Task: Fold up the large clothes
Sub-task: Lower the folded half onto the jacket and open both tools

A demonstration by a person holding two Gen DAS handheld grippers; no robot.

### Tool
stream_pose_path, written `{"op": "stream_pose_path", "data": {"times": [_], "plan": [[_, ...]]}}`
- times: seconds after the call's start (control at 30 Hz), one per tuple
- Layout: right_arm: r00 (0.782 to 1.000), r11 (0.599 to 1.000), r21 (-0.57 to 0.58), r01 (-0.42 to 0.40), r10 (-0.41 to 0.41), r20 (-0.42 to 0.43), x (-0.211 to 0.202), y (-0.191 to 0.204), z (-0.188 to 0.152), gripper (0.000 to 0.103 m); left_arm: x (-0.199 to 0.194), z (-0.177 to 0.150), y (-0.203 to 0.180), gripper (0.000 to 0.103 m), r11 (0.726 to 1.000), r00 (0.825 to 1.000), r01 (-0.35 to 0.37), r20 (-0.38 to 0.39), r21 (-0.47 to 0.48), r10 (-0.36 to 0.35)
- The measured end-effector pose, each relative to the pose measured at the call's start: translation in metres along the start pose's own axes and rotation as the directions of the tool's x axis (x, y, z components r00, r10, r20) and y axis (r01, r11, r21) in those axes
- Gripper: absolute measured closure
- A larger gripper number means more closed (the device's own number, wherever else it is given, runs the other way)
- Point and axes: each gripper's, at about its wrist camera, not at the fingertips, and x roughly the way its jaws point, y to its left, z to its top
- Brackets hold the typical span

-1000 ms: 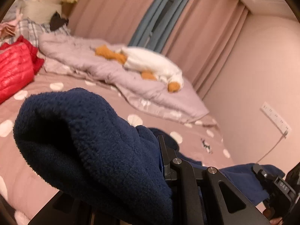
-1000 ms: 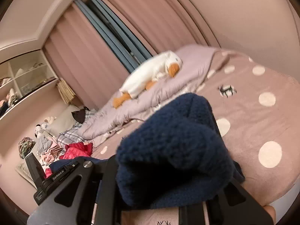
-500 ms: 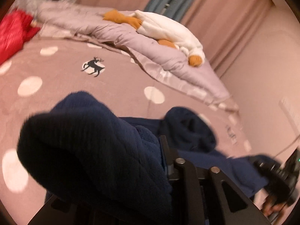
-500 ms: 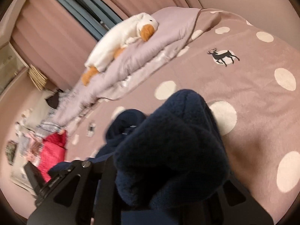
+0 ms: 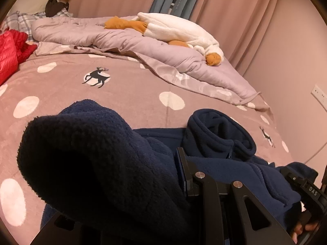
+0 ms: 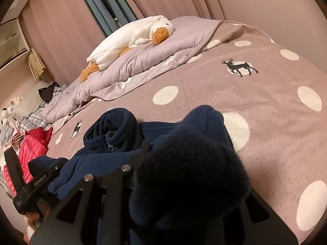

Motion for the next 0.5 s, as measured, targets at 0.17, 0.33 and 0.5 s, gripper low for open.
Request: {"op": "stream_pose_path", "data": {"times": [0.17,0.33,0.5], "plan": [[0.999,1.0,-0.013,-0.023,0.024,0.031,-0.006,-0.001,-0.001,0.041,-0.002,0.005,-0.001,0.024,0.998,0.998,0.067,0.019,-0.017,-0.066],[0.993,0.998,-0.021,-0.057,0.059,0.102,-0.021,-0.003,0.001,0.017,-0.024,0.007,-0.004,0.011,1.0,0.988,0.025,0.154,0.001,-0.025],[0.985,0.993,0.021,-0.119,0.115,0.13,-0.031,-0.012,0.0,0.013,-0.035,0.005,-0.007,0.011,0.999,0.977,-0.012,0.215,0.041,0.002]]}}
